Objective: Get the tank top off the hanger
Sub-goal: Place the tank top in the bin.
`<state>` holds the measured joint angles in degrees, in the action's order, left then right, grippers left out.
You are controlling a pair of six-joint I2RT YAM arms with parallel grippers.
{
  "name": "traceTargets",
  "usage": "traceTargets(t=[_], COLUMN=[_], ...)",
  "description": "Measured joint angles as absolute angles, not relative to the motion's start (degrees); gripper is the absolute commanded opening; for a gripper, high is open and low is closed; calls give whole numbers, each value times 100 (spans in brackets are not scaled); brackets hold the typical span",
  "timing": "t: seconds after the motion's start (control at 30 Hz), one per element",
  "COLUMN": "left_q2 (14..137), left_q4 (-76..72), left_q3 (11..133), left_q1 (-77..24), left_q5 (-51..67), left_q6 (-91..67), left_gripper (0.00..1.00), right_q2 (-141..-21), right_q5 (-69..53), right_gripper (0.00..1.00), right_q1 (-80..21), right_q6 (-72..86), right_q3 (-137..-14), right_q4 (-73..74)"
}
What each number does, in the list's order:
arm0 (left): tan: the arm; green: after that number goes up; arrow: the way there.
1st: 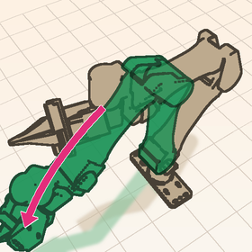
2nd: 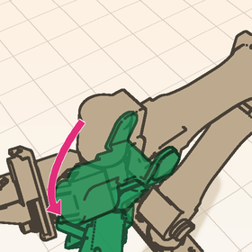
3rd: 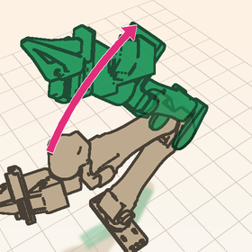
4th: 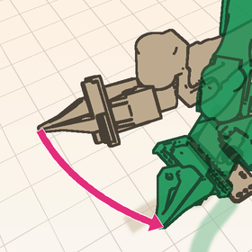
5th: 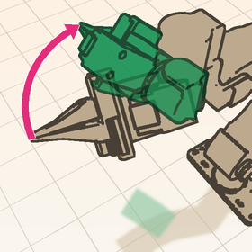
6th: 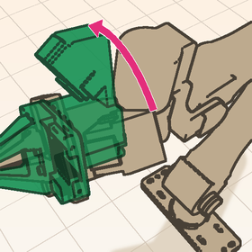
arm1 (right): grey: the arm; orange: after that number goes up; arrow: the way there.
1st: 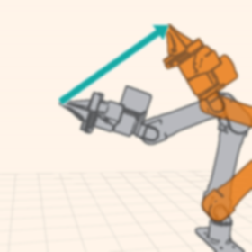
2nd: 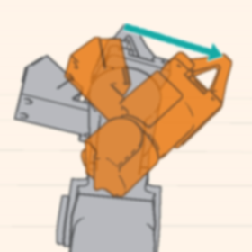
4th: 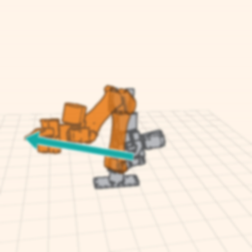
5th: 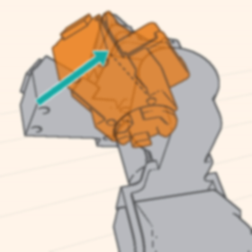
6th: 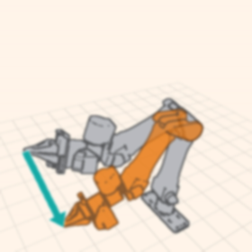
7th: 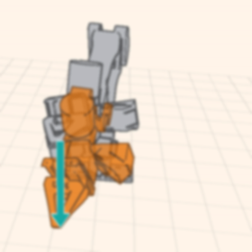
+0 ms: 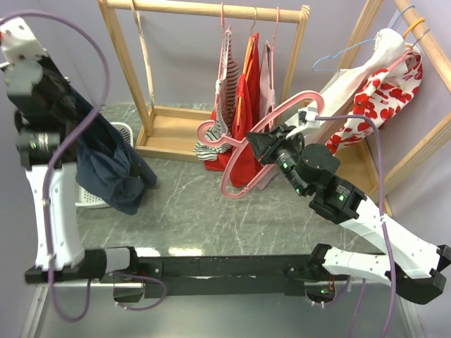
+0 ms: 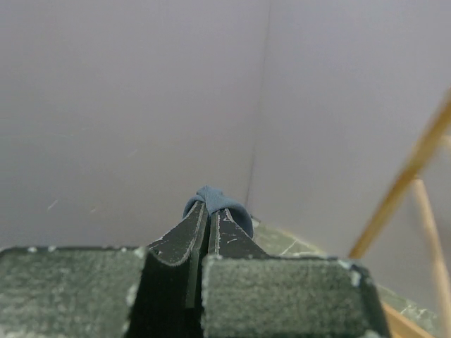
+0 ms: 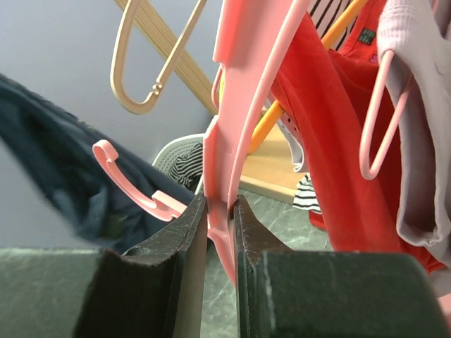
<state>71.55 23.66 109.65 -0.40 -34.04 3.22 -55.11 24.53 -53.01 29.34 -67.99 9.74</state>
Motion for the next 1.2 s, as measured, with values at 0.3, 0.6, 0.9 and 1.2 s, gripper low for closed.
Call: traceTargets(t=[0.3, 0.6, 0.9, 1.2], left_q2=[8466, 8589, 8073, 8073], left_q4=[3177, 2978, 2598, 2877], left_q3=[11747, 12479, 9985, 8438], left_q1=[2377, 2906, 2934, 2941], left_q5=[-976, 128, 198, 873], left_q6=[-1055, -1496, -1625, -1905], left_gripper=[1, 1, 1, 39], right_q2=[-5494, -5734, -5802, -5848], right_q5=[2429, 2228, 2062, 1968], right_gripper=[0, 0, 0, 0], right_q1=[-5201, -4976, -4873, -4866], right_q6=[3022, 3065, 3146, 3168], right_q3=[-6775, -6775, -6768, -6768], right_q4=[976, 963, 963, 934])
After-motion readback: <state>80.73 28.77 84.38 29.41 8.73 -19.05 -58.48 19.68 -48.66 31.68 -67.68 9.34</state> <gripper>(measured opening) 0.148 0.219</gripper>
